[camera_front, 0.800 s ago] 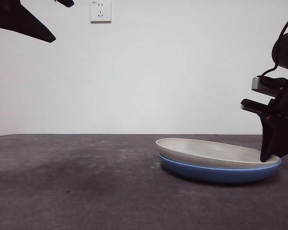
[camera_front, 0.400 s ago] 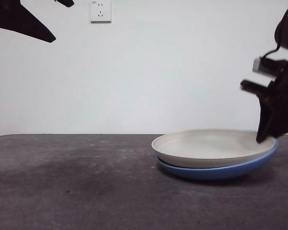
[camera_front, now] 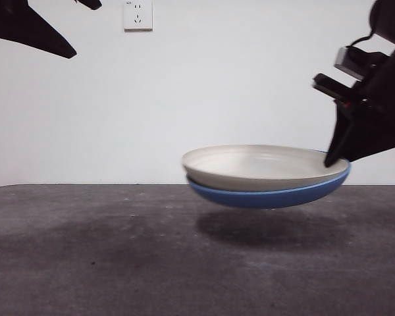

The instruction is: Pick up the white plate, put it on the blue plate, put it on desk

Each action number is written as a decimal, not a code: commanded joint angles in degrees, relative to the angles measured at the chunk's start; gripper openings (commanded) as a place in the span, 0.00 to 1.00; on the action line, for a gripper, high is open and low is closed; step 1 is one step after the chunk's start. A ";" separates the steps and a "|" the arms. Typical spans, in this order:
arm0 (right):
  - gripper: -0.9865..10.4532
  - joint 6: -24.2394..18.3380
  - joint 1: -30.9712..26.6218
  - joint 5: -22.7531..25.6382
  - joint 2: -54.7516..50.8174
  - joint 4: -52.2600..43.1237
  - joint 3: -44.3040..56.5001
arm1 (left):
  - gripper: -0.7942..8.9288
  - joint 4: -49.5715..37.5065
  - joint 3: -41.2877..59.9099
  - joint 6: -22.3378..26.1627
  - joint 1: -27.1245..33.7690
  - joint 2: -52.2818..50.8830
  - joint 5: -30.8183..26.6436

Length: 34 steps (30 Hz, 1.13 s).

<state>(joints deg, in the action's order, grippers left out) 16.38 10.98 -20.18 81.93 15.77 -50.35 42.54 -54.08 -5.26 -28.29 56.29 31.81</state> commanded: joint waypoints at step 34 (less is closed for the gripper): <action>0.09 7.39 12.35 5.64 22.75 -6.80 -12.13 | 0.37 -0.13 -0.59 0.31 -0.33 0.46 0.31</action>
<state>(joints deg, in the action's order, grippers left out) 23.64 22.81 -14.70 103.61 9.54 -61.28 42.68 -54.08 -5.26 -28.29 56.29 31.81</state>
